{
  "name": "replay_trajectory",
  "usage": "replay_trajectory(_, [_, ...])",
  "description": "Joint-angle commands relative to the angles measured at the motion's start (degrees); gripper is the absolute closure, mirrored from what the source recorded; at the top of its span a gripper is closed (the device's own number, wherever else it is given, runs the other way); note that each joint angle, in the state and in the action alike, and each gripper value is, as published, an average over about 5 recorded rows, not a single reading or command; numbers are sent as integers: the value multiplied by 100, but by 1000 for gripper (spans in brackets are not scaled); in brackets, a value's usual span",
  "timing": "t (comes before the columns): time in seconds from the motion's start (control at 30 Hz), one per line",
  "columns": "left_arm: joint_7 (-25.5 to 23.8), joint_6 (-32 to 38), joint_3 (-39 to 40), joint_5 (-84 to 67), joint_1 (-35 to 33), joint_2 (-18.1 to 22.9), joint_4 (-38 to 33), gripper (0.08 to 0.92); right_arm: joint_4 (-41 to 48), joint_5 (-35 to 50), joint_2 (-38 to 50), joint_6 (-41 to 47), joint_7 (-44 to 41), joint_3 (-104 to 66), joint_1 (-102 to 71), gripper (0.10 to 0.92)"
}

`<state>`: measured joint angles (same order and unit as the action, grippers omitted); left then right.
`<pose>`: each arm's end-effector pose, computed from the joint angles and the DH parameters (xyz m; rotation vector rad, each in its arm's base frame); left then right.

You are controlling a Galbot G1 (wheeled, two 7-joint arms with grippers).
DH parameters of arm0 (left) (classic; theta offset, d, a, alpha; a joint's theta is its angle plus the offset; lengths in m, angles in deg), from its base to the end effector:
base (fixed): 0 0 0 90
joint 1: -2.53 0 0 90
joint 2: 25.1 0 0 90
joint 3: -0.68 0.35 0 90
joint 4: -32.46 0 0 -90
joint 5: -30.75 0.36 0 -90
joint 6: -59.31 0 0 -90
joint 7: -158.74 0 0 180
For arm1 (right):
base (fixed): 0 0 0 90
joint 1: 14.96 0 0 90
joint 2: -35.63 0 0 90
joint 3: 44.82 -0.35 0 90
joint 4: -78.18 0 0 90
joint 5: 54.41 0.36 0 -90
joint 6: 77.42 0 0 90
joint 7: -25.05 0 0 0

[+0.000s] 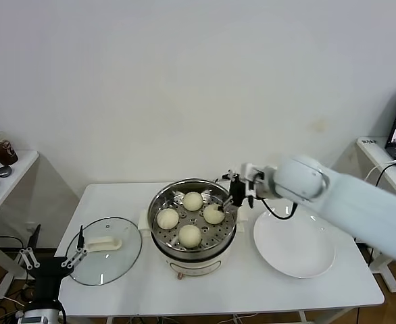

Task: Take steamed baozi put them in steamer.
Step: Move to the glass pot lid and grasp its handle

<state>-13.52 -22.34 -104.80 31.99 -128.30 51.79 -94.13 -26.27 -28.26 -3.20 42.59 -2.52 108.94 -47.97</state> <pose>0.1360 0.1059 -0.2687 -0.2607 2.9552 0.5462 0.4250 -0.0066 -0.0923 1.3413 -2.2621 1.1301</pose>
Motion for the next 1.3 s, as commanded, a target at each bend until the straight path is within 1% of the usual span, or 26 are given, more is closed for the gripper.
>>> replay_trajectory(0.03, [-66,90,72,-17,-21,56,16,177,-463,-1961,-1090,-2682,1419,-5460,-6977,203])
replay_trajectory(0.1, [-97,111,129,-29,-13,103,9,177,-190,-2501,-1855,-3402,1338,-5839,-7350,203])
replay_trajectory(0.2, [-128,188,201,-47,-18,133,34,177,111,-2968,-2933,-4376,1275,-6285,-7684,203])
replay_trajectory(0.33, [-171,341,237,-38,-34,103,141,177,300,-3066,-3960,-5411,1256,-7044,-7895,203])
replay_trajectory(0.43, [-197,504,252,50,-23,81,277,177,248,-2986,-4475,-5739,1260,-7578,-8018,203])
replay_trajectory(0.57, [-126,876,254,666,23,10,660,177,-15,-2832,-4646,-5695,1398,-8001,-8263,203])
replay_trajectory(0.63, [85,1022,185,1368,71,-42,963,177,-170,-2702,-4640,-5534,1484,-8166,-8424,203])
replay_trajectory(0.7, [412,1086,25,2385,145,-85,1307,177,-302,-2524,-4641,-5343,1579,-8319,-8607,203])
replay_trajectory(0.77, [795,1108,-206,3770,238,-161,1719,177,-392,-2414,-4652,-5216,1664,-8475,-8779,203])
replay_trajectory(0.87, [1019,1072,-453,5467,325,-425,2236,177,-466,-2334,-4707,-5081,1746,-8702,-8987,203])
replay_trajectory(0.97, [956,1039,-509,6590,478,-741,2633,177,-509,-2289,-4773,-4964,1781,-8848,-9123,203])
replay_trajectory(1.03, [921,1039,-481,7058,691,-920,2874,177,-522,-2301,-4800,-4886,1825,-8893,-9182,203])
replay_trajectory(1.17, [688,997,-229,7392,1163,-1298,3387,177,-476,-2313,-4858,-4789,1896,-8924,-9225,203])
replay_trajectory(1.3, [494,999,137,7392,1625,-1575,3893,177,-387,-2333,-4934,-4752,1920,-8922,-9211,203])
